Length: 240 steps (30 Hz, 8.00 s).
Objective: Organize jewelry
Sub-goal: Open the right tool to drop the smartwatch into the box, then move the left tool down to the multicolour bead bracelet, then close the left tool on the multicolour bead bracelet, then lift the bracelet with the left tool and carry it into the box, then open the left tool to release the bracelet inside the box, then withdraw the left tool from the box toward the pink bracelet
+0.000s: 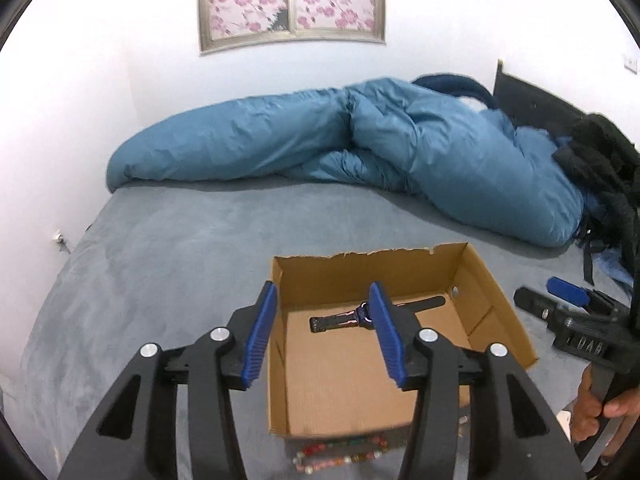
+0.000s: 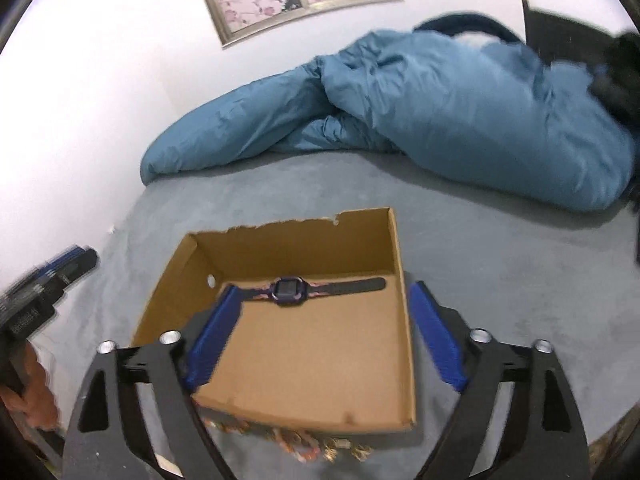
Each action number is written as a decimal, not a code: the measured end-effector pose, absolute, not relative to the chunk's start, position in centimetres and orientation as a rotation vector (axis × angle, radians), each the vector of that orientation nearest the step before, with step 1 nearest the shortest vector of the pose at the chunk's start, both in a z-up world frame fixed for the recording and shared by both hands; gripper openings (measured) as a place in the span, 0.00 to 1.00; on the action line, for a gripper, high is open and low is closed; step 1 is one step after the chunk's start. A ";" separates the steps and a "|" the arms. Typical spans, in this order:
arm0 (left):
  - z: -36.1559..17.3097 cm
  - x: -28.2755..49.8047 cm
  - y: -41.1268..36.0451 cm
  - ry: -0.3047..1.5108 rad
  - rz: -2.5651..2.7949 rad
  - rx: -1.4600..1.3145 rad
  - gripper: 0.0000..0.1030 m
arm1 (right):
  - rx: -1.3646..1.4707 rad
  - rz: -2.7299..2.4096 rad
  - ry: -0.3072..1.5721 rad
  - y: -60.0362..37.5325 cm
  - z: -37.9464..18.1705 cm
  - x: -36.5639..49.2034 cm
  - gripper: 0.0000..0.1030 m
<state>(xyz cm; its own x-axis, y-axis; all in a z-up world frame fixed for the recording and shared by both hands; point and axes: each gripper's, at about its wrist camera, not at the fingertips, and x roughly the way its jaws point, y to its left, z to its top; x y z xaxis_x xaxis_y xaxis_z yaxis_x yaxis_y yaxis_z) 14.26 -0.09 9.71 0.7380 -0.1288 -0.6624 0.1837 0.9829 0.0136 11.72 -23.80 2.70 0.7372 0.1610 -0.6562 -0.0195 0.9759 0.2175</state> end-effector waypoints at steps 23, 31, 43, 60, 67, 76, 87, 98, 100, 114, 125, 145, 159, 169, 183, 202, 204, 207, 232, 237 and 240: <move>6.0 5.1 3.8 0.736 -0.143 0.034 0.53 | -0.152 -0.081 0.625 -20.2 2.8 2.6 0.92; 5.4 4.8 3.7 0.735 -0.145 0.032 0.53 | -0.126 -0.047 0.585 -19.9 3.3 1.5 0.92; 3.0 5.4 4.6 0.755 -0.140 0.023 0.53 | -0.080 0.084 0.565 -18.4 1.5 0.7 0.92; -1.3 5.7 7.1 0.768 -0.155 0.031 0.53 | -0.019 0.213 0.579 -17.3 -3.1 0.8 0.92; -3.0 4.8 7.4 0.778 -0.199 0.043 0.53 | -0.002 0.258 0.620 -18.7 -5.2 0.4 0.92; -5.7 5.0 7.2 0.818 -0.286 0.063 0.49 | 0.045 0.370 0.677 -16.7 -6.5 0.8 0.78; -8.3 6.8 5.6 0.824 -0.371 0.172 0.26 | 0.036 0.420 0.771 -11.9 -9.7 4.5 0.43; -10.6 9.2 5.5 0.904 -0.449 0.178 0.19 | 0.013 0.408 0.882 -10.6 -12.3 7.3 0.28; -11.1 9.4 5.5 0.924 -0.461 0.172 0.19 | 0.009 0.405 0.899 -10.5 -12.6 7.6 0.26; -12.2 10.0 4.1 0.937 -0.445 0.214 0.13 | -0.082 0.368 0.969 -8.1 -13.8 9.0 0.09; -9.8 8.2 4.2 0.885 -0.420 0.170 0.08 | -0.081 0.362 0.895 -7.1 -11.3 7.9 0.08; 0.7 2.8 5.3 0.680 -0.404 0.128 0.08 | -0.002 0.381 0.664 -8.5 -3.7 2.0 0.08; 10.1 5.5 2.9 0.505 -0.399 0.098 0.08 | 0.029 0.438 0.493 -10.2 5.2 5.3 0.08; 8.4 13.5 0.2 0.651 -0.392 0.110 0.09 | 0.121 0.462 0.723 -13.1 3.9 13.9 0.08; -1.3 20.6 -1.5 1.012 -0.305 0.284 0.09 | 0.155 0.459 1.211 -10.8 -5.8 21.7 0.08; -2.9 21.3 -1.6 1.027 -0.244 0.369 0.11 | 0.090 0.413 1.225 -8.9 -7.9 22.1 0.19; -2.2 20.8 -1.2 0.993 -0.241 0.349 0.11 | 0.082 0.380 1.131 -9.5 -6.6 20.8 0.23; -0.4 19.5 -0.6 0.931 -0.240 0.302 0.11 | 0.065 0.353 0.999 -10.1 -4.1 18.8 0.33; 5.1 11.1 1.2 0.748 -0.218 0.202 0.20 | 0.137 0.366 0.696 -13.6 1.7 11.3 0.51; 4.6 10.6 1.7 0.754 -0.214 0.193 0.20 | 0.140 0.388 0.675 -13.8 1.8 10.5 0.56; 4.4 10.0 1.9 0.752 -0.216 0.196 0.20 | 0.143 0.405 0.665 -13.8 1.9 9.8 0.57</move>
